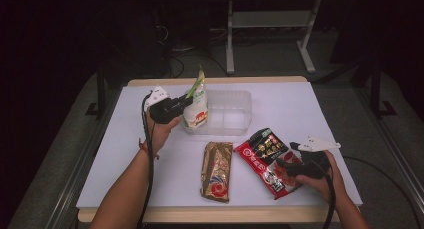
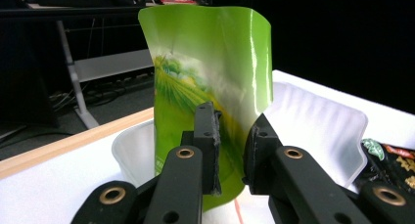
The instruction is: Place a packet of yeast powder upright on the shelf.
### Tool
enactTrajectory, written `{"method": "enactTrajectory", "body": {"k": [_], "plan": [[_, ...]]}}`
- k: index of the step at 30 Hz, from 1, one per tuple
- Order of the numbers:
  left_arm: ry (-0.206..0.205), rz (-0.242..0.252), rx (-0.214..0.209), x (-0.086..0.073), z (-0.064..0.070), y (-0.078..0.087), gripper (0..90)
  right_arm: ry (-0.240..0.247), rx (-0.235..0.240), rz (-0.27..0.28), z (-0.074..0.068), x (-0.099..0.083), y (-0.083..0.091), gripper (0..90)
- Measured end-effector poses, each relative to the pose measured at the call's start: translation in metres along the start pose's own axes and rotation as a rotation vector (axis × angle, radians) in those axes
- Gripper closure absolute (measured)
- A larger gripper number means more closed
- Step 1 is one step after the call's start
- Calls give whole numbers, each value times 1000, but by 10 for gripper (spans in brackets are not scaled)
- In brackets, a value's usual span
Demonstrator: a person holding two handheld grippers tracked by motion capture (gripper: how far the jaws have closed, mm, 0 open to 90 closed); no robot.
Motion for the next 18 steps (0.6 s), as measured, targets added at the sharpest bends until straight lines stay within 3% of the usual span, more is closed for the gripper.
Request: {"method": "enactTrajectory", "body": {"k": [18], "plan": [[-42,-16,-6,-1,3,18,763,-4,-1,-6,-1,-1,1,230]]}}
Point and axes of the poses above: each handheld gripper's, and its own axes: y roughly backward along the jaws, x roughly out of its top, z roughly to its right, the point moved 4 cm from there along -y, roughly forward along the jaws, and after that the axes turned 3 degrees about -x, right-handed, at the moved point
